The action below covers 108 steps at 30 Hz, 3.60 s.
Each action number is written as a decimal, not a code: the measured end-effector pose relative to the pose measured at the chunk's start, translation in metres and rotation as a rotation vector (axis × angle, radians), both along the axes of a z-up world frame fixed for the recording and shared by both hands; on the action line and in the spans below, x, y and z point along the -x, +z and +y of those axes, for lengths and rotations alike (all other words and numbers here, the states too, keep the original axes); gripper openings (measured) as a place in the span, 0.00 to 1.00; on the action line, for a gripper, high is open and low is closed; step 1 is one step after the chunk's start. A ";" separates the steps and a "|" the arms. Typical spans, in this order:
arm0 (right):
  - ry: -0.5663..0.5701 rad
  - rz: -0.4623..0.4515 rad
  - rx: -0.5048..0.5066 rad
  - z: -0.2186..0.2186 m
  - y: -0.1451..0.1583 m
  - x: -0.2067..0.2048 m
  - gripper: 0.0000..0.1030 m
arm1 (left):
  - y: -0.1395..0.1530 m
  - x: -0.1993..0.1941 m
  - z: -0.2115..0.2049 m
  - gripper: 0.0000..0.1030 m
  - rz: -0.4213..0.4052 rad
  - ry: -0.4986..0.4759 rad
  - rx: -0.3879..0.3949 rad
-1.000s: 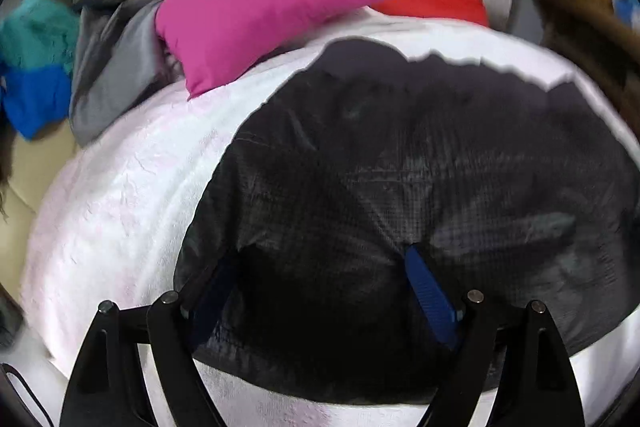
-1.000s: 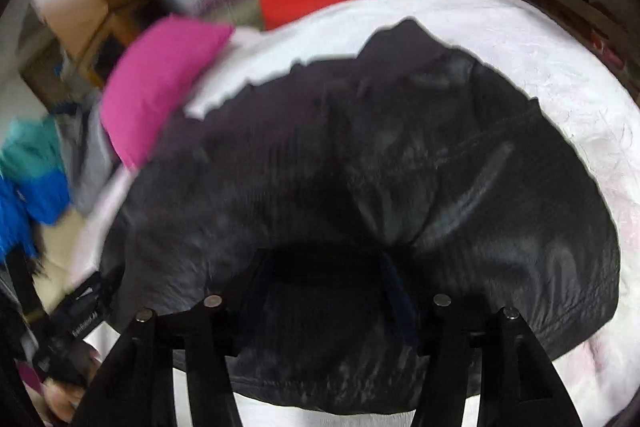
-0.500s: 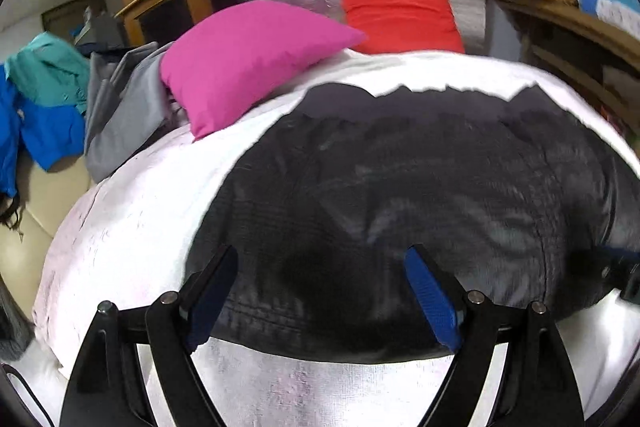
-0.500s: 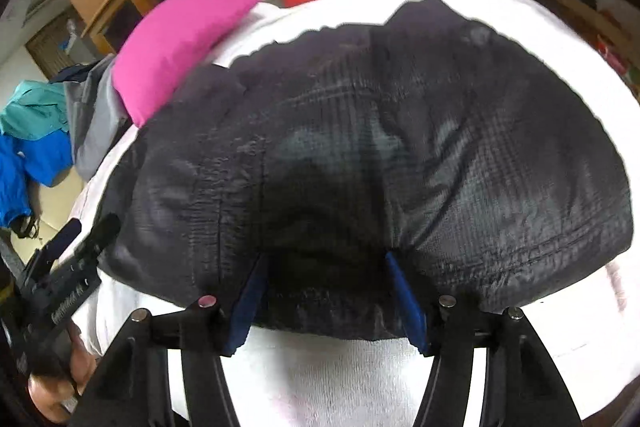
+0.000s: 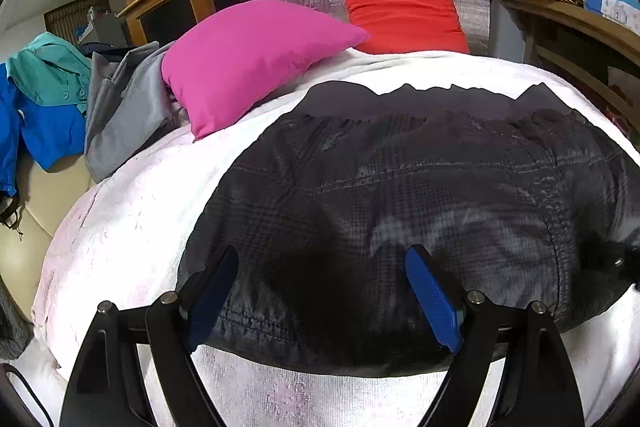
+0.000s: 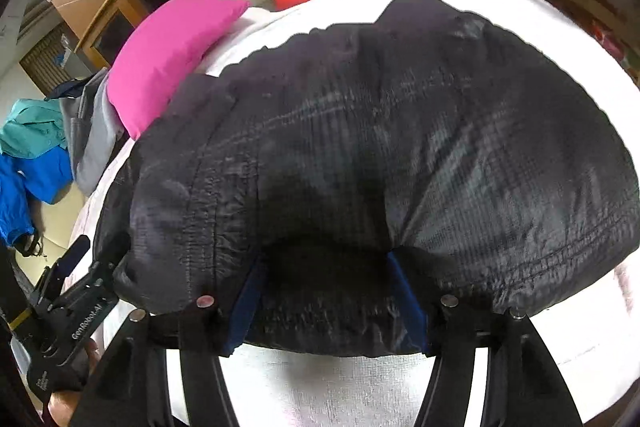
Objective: Fold large clothes
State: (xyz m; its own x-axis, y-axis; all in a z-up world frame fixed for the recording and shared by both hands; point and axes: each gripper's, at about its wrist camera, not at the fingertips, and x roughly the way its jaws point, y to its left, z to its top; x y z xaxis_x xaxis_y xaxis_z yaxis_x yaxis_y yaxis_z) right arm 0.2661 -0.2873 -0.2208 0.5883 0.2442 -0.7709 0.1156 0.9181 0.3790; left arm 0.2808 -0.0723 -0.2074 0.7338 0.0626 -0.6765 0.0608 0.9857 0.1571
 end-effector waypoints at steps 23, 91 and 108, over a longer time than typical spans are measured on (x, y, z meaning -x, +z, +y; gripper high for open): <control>-0.141 -0.147 0.104 -0.017 0.047 0.048 0.71 | 0.043 0.040 0.019 0.84 0.025 0.057 0.076; -0.187 -0.493 0.386 0.069 0.252 0.299 0.81 | 0.282 0.341 0.048 1.00 -0.538 0.049 0.086; -0.195 -0.463 0.405 0.072 0.247 0.287 0.81 | 0.276 0.330 0.052 1.00 -0.508 0.040 0.088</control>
State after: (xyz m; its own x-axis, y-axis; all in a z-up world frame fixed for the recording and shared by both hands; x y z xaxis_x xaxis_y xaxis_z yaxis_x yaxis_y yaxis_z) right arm -0.0211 -0.2153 0.0258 0.8865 -0.1584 -0.4348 0.2028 0.9775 0.0574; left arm -0.0496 -0.0204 0.0684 0.9694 0.0558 -0.2389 -0.0393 0.9965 0.0733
